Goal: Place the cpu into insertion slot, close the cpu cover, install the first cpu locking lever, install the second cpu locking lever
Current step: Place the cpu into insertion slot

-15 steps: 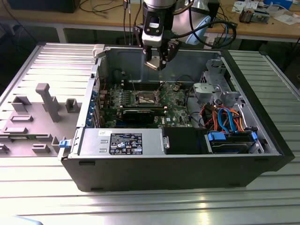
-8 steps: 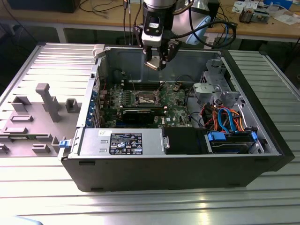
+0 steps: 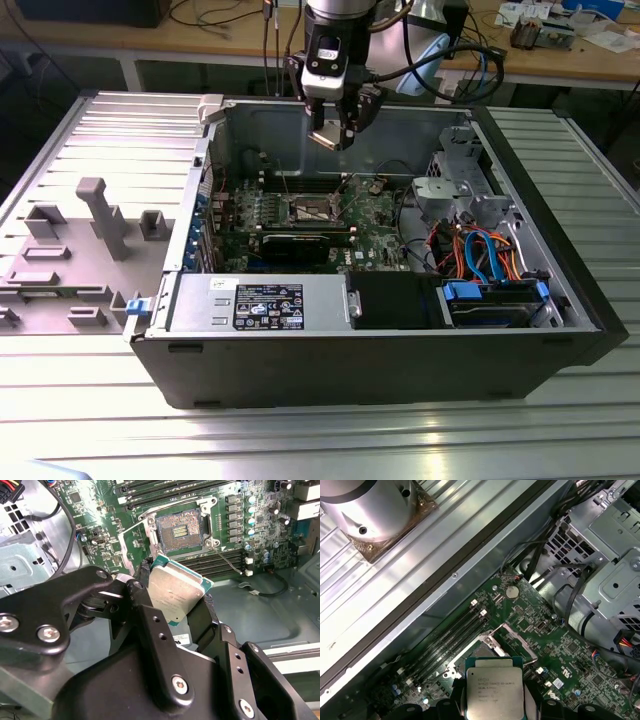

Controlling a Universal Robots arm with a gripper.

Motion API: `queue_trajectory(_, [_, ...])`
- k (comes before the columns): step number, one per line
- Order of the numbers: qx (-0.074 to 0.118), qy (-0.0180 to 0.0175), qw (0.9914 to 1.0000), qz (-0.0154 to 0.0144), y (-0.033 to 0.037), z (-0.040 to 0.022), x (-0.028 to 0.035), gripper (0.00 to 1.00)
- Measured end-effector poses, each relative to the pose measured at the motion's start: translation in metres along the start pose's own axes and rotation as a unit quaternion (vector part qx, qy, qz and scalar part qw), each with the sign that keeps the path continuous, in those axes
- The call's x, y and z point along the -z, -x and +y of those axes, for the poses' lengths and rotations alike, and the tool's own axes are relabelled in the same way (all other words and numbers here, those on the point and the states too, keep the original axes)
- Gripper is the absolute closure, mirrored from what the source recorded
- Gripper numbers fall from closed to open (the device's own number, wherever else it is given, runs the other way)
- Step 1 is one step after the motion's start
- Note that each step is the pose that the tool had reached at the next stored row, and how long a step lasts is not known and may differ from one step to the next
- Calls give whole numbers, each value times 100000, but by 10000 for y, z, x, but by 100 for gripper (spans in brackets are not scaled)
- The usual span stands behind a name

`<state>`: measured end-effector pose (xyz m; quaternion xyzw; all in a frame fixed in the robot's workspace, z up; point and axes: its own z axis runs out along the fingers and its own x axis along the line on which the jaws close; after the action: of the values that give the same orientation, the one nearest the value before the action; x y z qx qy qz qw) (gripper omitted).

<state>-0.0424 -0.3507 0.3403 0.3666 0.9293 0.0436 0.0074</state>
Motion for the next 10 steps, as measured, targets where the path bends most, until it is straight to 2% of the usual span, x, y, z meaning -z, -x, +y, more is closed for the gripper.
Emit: queue_trajectory(10, [-484,9,99999,-41,0,0,-4,45])
